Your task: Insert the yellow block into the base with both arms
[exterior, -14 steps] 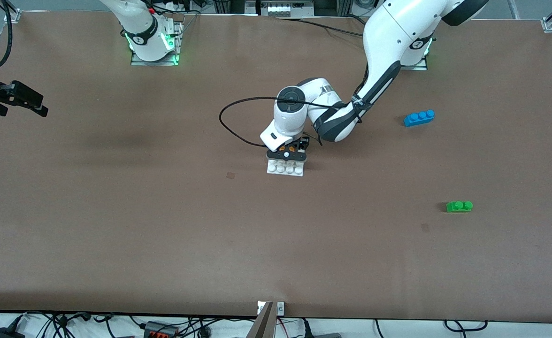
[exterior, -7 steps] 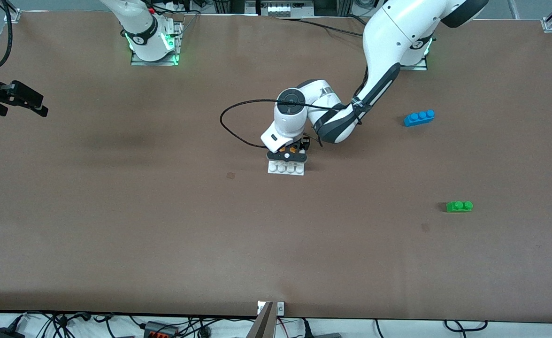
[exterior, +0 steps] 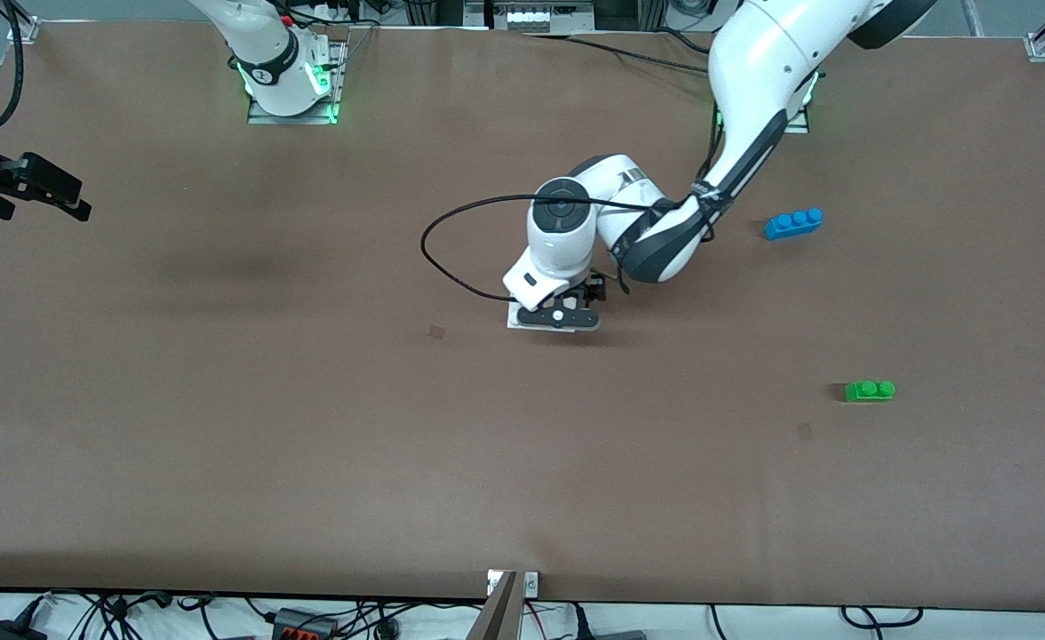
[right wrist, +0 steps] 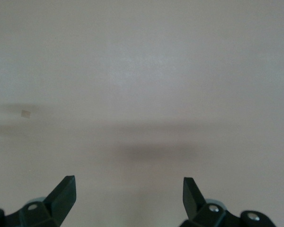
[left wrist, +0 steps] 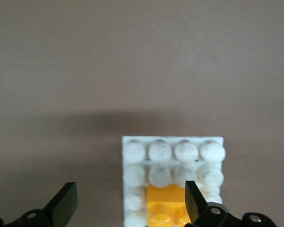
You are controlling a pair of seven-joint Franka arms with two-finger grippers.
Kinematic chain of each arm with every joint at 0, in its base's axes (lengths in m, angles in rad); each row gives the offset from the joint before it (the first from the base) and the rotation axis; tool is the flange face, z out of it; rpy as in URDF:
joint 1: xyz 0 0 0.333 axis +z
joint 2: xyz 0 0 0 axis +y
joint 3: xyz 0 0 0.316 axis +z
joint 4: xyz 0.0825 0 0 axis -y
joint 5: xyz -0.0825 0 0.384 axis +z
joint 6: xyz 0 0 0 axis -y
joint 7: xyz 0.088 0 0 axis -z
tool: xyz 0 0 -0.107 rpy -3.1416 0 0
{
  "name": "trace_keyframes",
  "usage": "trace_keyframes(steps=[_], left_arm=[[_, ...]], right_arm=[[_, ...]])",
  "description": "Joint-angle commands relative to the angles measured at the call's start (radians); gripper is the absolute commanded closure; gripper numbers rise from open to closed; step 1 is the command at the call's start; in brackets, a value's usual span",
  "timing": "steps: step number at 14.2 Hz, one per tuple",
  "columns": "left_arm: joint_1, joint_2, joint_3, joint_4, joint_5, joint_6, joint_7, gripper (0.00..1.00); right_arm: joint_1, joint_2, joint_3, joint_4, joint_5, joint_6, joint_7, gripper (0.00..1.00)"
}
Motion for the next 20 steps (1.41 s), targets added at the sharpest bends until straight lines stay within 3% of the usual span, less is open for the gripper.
trace_keyframes(steps=[1, 5, 8, 11, 14, 18, 20], left_arm=[[0.06, -0.082, -0.013, -0.024, 0.017, -0.057, 0.06, 0.0], [0.201, -0.207, -0.013, -0.141, 0.009, -0.08, 0.262, 0.0], [0.285, -0.318, -0.011, -0.235, -0.069, -0.081, 0.374, 0.0], [0.339, -0.511, 0.003, -0.359, -0.164, -0.118, 0.454, 0.0], [0.343, -0.646, 0.079, -0.41, -0.307, -0.175, 0.518, 0.0], [0.341, -0.786, 0.164, -0.409, -0.325, -0.291, 0.62, 0.0], [0.329, -0.843, 0.286, -0.403, -0.379, -0.389, 0.746, 0.0]], right_arm=[[-0.001, 0.006, 0.005, 0.021, 0.003, -0.017, 0.015, 0.0], [0.016, 0.006, 0.005, 0.021, 0.003, -0.017, 0.016, 0.0], [0.016, 0.006, 0.005, 0.021, 0.003, -0.019, 0.016, 0.0], [0.016, 0.006, 0.005, 0.021, 0.003, -0.019, 0.016, 0.0], [0.016, 0.006, 0.005, 0.021, 0.003, -0.017, 0.015, 0.0], [0.014, 0.006, 0.004, 0.021, 0.003, -0.017, 0.016, 0.0], [0.014, 0.006, 0.004, 0.021, 0.003, -0.017, 0.016, 0.0]])
